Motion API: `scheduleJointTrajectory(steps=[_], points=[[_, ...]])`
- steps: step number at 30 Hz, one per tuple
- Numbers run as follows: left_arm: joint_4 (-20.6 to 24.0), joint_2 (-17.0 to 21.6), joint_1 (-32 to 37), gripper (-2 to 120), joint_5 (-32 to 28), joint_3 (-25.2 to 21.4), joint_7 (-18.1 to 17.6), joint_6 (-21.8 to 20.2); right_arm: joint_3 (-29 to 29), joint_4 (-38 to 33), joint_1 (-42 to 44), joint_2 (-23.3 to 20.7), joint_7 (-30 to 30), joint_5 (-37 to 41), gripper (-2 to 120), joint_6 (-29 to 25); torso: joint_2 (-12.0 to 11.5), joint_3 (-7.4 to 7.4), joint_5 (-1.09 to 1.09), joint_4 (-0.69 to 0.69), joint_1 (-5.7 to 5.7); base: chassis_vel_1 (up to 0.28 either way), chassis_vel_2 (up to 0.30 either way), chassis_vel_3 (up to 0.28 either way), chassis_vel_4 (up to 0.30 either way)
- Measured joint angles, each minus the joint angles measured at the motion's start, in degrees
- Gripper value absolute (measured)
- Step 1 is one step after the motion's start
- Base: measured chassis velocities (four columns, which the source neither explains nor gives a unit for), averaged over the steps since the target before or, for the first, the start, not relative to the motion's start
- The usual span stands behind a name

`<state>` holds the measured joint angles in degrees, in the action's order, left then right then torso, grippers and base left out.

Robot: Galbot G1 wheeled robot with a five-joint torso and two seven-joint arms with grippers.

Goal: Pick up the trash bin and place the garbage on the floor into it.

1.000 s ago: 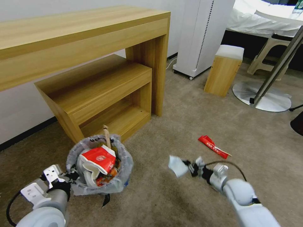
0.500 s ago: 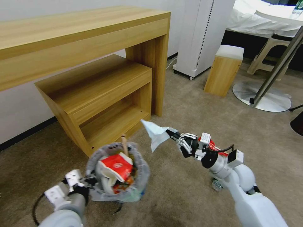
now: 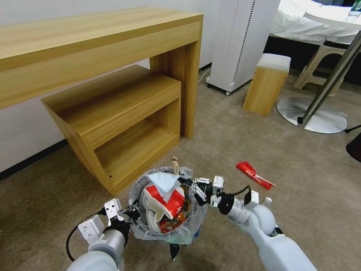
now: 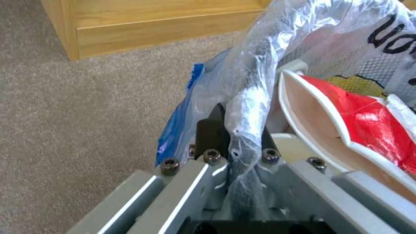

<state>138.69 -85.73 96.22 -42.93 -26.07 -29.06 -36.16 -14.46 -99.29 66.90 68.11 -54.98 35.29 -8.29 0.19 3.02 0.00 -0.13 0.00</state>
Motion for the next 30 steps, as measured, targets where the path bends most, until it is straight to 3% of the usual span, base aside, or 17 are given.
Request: scheduleJointTrajectory(steps=[10, 13, 15, 17, 18, 21, 25, 30], points=[[-0.2, 0.6, -0.4, 0, -1.0, -3.0, 0.0, 0.0, -3.5, -2.0, 1.7, -0.7, -1.5, -0.4, 36, -1.7, 0.0, 0.0, -0.01, 0.0, 0.0, 0.0, 0.0, 0.0, 0.0], [-1.6, 1.4, -1.6, 0, -1.2, -7.3, 0.2, 0.6, -7.6, -6.3, 3.8, 0.1, 11.7, -0.3, 52, -4.5, 0.0, 0.0, 0.0, 0.0, 0.0, 0.0, 0.0, 0.0, 0.0], [-2.0, 1.6, -1.9, 0, -1.0, -8.1, 0.2, 0.8, -8.1, -6.8, 4.0, 0.3, 13.9, -0.3, 54, -4.6, 0.0, 0.0, 0.0, 0.0, 0.0, 0.0, 0.0, 0.0, 0.0], [-3.2, 2.1, -2.5, 0, -0.3, -10.4, 0.2, 1.4, -11.4, -9.2, 4.9, 1.4, 26.4, -2.1, 66, -4.9, 0.0, 0.0, -0.01, 0.0, 0.0, 0.0, 0.0, 0.0, 0.0], [-3.2, 2.1, -2.5, 0, -0.3, -10.4, 0.2, 1.4, -11.4, -9.2, 4.9, 1.4, 26.4, -2.1, 66, -4.9, 0.0, 0.0, -0.01, 0.0, 0.0, 0.0, 0.0, 0.0, 0.0], [-3.7, 2.4, -2.6, 0, -0.1, -11.4, 0.2, 1.5, -16.4, -10.9, 6.5, 2.4, 36.3, -7.0, 80, -4.9, 0.0, 0.0, -0.01, -0.01, 0.0, 0.0, 0.0, 0.0, 0.0], [-4.0, 2.3, -2.9, 0, -0.3, -11.0, 0.2, 1.6, -17.0, -11.1, 7.7, 1.8, 39.4, -7.6, 92, -4.4, 0.0, 0.0, 0.0, -0.01, 0.0, 0.0, 0.0, 0.0, 0.0], [-4.0, 2.1, -2.8, 0, -0.3, -9.8, 0.3, 1.6, -16.4, -11.8, 8.5, 2.6, 38.4, -7.3, 100, -4.4, 0.0, 0.0, 0.0, -0.01, 0.0, 0.0, 0.0, 0.0, 0.0]])
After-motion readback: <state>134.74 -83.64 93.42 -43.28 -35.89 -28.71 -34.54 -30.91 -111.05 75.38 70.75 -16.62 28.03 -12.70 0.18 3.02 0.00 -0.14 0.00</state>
